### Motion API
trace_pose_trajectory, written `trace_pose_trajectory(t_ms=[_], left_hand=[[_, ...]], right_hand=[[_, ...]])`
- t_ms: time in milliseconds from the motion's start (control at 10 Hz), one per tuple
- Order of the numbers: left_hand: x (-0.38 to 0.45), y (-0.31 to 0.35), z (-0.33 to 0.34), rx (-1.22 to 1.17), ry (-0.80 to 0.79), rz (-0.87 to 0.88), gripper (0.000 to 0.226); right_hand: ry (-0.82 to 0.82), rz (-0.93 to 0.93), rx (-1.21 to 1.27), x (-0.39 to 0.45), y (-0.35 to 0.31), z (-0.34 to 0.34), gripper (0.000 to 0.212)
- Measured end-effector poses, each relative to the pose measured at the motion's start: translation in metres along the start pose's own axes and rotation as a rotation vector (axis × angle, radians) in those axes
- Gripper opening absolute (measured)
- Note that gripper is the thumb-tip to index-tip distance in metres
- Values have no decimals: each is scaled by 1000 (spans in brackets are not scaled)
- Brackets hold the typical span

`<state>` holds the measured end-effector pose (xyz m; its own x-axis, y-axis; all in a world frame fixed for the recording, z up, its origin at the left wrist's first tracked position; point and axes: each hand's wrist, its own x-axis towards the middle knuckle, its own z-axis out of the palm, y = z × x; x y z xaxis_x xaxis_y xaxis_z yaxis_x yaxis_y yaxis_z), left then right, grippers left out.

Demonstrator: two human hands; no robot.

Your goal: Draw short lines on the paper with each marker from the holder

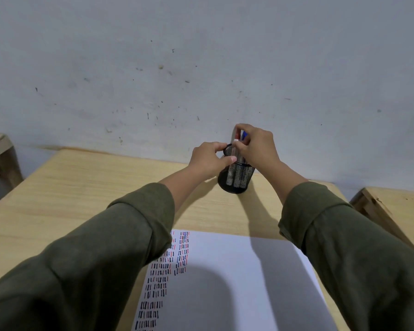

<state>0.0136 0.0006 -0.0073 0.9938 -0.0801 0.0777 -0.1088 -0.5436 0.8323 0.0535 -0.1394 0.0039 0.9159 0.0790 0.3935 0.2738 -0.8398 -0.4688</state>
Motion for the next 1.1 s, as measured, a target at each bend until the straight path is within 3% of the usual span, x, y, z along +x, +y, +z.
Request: trace_pose_trajectory(t_ms=[100,300,700,900,1100], left_hand=[[0,0,0,2,-1,3,50],[-1,1,1,9,5,7,51],[-5,3,1,29,27,-14,59],[-21,24,-14,-1,112,7,50],[-71,40,-32,-283,217,40,36]], right_hand=[[28,-25,-25,2,1,0,9],[63,11,18,-1,-2,-3,31],[96,61,130,-11,-4,-12,43],[141,70,188,-26,-25,-42,40],[196,85,436,-86,-57,-78,31]])
